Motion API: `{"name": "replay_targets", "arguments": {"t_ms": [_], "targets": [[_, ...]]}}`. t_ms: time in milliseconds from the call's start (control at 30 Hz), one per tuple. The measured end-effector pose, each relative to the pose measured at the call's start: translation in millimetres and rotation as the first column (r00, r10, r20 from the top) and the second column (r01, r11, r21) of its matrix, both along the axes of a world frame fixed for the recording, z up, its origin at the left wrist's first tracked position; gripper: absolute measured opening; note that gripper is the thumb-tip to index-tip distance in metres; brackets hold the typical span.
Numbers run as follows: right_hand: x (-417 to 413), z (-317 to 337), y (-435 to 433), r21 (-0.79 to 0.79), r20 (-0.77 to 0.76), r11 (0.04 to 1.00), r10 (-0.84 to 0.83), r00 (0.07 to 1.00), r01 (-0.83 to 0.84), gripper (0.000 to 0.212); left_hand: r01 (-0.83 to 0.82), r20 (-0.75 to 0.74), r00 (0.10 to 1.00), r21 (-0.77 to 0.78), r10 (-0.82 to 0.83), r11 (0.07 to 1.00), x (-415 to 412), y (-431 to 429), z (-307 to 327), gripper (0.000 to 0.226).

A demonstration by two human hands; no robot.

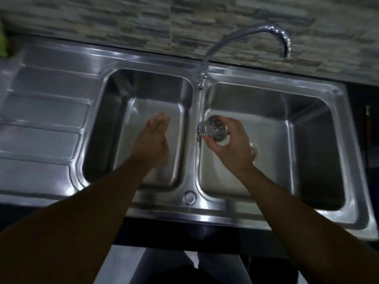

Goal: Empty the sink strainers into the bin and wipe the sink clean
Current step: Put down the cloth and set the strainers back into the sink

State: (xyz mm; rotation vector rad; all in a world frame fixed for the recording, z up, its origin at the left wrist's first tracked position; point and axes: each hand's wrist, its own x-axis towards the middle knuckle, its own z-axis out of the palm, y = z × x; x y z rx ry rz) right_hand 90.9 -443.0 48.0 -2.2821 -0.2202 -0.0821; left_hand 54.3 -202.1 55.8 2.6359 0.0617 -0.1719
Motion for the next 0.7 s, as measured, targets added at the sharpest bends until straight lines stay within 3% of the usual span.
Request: {"name": "replay_targets", "arguments": {"t_ms": [133, 300, 433, 700], "targets": [[13, 4, 73, 0.025, -0.014, 0.995, 0.094, 0.996, -0.093, 0.068, -0.022, -0.003, 1.000, 0.146, 0.023, 0.989, -13, 76, -4, 0.068], [15, -30, 136, -0.053, -0.299, 0.973, 0.199, 0.933, -0.225, 0.092, -0.046, 0.030, 0.999, 0.208, 0.041, 0.977, -35, 143, -24, 0.061], [23, -69, 167, -0.102, -0.401, 0.950, 0.232, 0.886, -0.295, 0.091, 0.014, 0.064, 0.998, 0.234, -0.029, 0.972, -43, 168, -43, 0.058], [35, -132, 198, -0.175, -0.463, 0.924, 0.228, 0.856, -0.340, 0.081, -0.055, 0.177, 0.984, 0.212, 0.017, 0.976, -40, 170, -61, 0.049]]}}
